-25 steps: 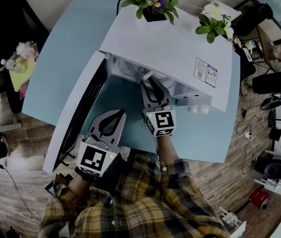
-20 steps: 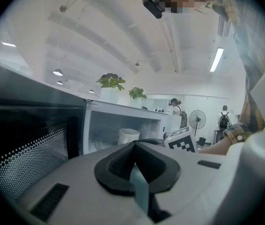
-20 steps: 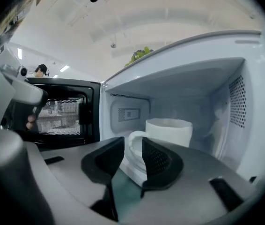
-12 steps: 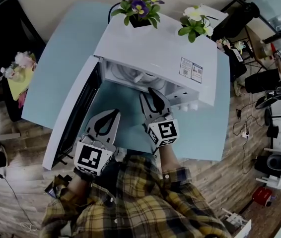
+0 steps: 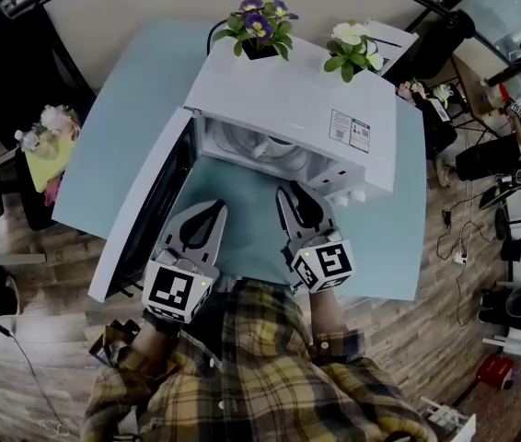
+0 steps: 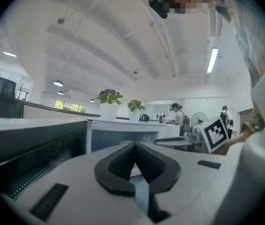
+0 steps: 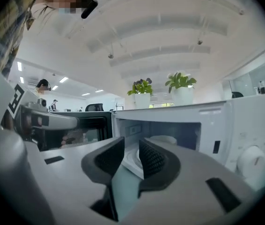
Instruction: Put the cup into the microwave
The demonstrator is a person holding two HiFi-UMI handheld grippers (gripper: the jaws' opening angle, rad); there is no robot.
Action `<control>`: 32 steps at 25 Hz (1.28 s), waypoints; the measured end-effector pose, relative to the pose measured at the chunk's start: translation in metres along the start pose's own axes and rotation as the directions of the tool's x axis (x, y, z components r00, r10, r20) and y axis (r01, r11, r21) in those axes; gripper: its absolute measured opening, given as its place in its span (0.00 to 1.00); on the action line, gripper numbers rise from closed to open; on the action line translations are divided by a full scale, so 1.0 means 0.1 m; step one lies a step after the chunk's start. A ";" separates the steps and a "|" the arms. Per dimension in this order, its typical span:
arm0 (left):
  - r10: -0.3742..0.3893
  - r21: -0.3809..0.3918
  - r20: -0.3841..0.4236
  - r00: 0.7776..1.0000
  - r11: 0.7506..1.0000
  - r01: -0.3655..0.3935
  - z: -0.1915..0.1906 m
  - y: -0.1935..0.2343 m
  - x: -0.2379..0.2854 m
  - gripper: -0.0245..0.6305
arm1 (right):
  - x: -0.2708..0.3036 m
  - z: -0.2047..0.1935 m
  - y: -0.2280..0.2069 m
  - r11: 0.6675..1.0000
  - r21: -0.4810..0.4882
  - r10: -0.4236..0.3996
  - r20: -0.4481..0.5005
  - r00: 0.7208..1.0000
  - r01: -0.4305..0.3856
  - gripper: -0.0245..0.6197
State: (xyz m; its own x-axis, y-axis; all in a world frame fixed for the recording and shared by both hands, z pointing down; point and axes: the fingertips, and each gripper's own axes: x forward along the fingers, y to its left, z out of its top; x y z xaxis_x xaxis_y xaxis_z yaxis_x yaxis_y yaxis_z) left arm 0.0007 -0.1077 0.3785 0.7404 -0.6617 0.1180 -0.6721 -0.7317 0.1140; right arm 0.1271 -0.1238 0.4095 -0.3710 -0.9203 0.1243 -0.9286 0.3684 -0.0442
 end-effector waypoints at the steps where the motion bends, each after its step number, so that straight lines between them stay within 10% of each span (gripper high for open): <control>1: 0.002 0.003 0.001 1.000 1.000 -0.002 0.01 0.00 -0.01 0.02 | -0.05 0.02 0.02 1.000 0.003 0.002 0.002 1.000 -0.002 0.19; 32: -0.113 0.016 -0.024 0.993 0.993 0.113 -0.02 -0.27 -0.07 0.02 | -0.78 0.22 0.23 0.999 0.040 -0.026 -0.001 1.000 0.026 0.04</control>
State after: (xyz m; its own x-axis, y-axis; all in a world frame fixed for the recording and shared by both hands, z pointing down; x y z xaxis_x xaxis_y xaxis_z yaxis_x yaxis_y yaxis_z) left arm 0.0137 -0.0828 0.3770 0.8110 -0.5709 0.1276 -0.5837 -0.8044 0.1108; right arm 0.1349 -0.0468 0.3767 -0.3468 -0.9294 0.1260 -0.9374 0.3388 -0.0809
